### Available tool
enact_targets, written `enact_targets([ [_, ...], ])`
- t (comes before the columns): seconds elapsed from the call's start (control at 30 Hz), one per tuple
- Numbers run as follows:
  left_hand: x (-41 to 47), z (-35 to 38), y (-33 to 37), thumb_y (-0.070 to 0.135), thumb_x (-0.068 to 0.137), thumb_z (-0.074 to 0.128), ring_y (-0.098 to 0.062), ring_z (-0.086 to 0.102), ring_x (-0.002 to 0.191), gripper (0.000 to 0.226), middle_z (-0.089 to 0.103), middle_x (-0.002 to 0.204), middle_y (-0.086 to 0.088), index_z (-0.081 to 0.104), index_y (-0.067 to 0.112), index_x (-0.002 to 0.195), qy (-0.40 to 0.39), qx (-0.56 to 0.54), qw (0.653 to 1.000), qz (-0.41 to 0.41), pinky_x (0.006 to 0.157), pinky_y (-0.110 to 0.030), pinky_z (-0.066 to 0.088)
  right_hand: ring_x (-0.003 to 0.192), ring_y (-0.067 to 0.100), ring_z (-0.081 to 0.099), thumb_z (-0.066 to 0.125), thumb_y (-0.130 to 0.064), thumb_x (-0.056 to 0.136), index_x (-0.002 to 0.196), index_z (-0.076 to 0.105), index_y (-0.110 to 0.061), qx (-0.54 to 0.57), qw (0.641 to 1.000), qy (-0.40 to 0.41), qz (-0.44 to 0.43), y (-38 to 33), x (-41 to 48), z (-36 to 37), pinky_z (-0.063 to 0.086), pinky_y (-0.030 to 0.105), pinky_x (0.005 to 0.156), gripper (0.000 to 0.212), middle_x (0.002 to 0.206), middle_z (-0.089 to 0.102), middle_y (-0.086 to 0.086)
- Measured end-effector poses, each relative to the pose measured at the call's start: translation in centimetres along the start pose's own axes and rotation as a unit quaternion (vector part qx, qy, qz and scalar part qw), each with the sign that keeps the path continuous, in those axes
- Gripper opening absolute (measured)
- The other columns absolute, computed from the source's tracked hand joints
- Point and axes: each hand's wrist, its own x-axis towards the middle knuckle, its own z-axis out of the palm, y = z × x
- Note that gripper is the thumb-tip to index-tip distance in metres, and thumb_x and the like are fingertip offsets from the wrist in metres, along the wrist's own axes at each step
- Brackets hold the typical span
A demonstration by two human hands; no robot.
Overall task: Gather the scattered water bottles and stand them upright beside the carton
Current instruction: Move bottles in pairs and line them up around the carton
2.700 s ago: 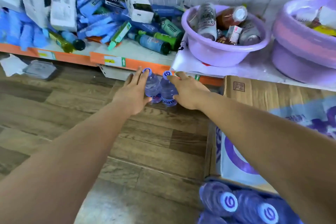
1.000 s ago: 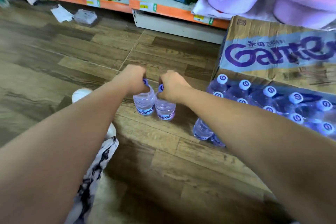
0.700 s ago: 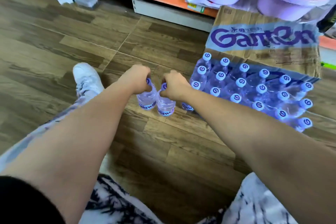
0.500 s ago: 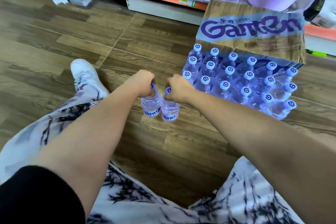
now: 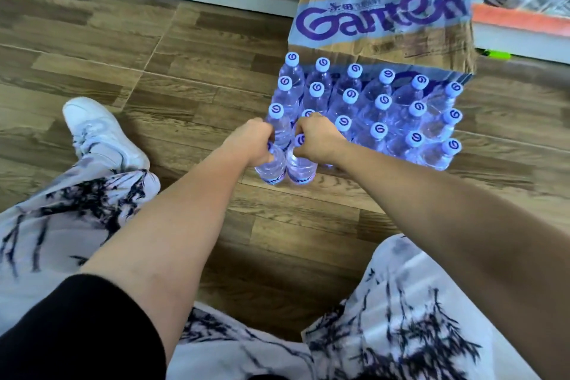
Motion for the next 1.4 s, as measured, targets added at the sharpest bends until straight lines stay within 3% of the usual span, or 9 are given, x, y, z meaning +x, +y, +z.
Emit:
enact_targets([
  [0.33, 1.8, 1.7, 0.1, 0.019, 0.084, 0.062, -0.036, 0.058, 0.103, 0.035, 0.047, 0.119, -0.015, 0.055, 0.002, 0.114, 0.001, -0.005, 1.000, -0.023, 0.089, -0.038, 0.046, 0.095, 0.031, 0.057, 0.065, -0.016, 0.081, 0.109, 0.054, -0.003, 0.013, 0.999, -0.027, 0.023, 1.4, 0.8, 0.6, 0.050, 0.036, 0.080, 0.032, 0.121, 0.045, 0.014],
  [0.73, 2.6, 2.2, -1.1, 0.023, 0.086, 0.064, -0.034, 0.058, 0.106, 0.038, 0.048, 0.119, -0.013, 0.054, 0.006, 0.119, -0.010, 0.009, 1.000, -0.012, 0.093, -0.040, 0.047, 0.094, 0.031, 0.057, 0.065, -0.018, 0.083, 0.115, 0.053, -0.005, 0.006, 0.998, -0.047, 0.037, 1.3, 1.5, 1.6, 0.051, 0.038, 0.086, 0.036, 0.124, 0.044, 0.014],
  [0.97, 2.9, 3.0, -2.0, 0.023, 0.090, 0.058, -0.037, 0.056, 0.108, 0.037, 0.046, 0.123, -0.015, 0.051, 0.003, 0.120, 0.018, -0.065, 0.996, -0.055, 0.094, -0.041, 0.046, 0.084, 0.024, 0.049, 0.064, -0.020, 0.087, 0.121, 0.053, -0.008, 0.008, 0.998, -0.058, 0.032, 0.8, 1.9, 1.6, 0.046, 0.032, 0.080, 0.038, 0.129, 0.041, 0.014],
  [1.17, 2.9, 3.4, -2.8, 0.023, 0.090, 0.059, -0.035, 0.055, 0.109, 0.037, 0.045, 0.123, -0.015, 0.050, 0.004, 0.122, 0.024, -0.092, 0.994, -0.047, 0.096, -0.042, 0.045, 0.081, 0.026, 0.050, 0.064, -0.018, 0.087, 0.114, 0.052, -0.004, -0.012, 0.996, -0.075, 0.044, 0.1, 2.2, 1.8, 0.043, 0.031, 0.070, 0.033, 0.124, 0.042, 0.015],
  [1.3, 3.0, 3.3, -2.7, 0.024, 0.086, 0.064, -0.031, 0.055, 0.109, 0.039, 0.049, 0.119, -0.013, 0.053, 0.006, 0.120, 0.025, -0.115, 0.992, -0.032, 0.096, -0.039, 0.045, 0.086, 0.026, 0.049, 0.064, -0.020, 0.087, 0.118, 0.052, -0.005, -0.006, 0.995, -0.084, 0.050, 0.1, 2.2, 1.0, 0.045, 0.033, 0.077, 0.037, 0.126, 0.042, 0.015],
  [1.4, 3.2, 3.1, -2.9, 0.024, 0.081, 0.070, -0.029, 0.054, 0.110, 0.042, 0.051, 0.114, -0.012, 0.055, 0.007, 0.117, 0.012, -0.119, 0.993, -0.024, 0.096, -0.035, 0.044, 0.101, 0.030, 0.054, 0.065, -0.022, 0.087, 0.123, 0.050, -0.007, -0.017, 0.994, -0.096, 0.054, 0.2, 2.0, 0.7, 0.047, 0.035, 0.084, 0.043, 0.129, 0.042, 0.014],
])
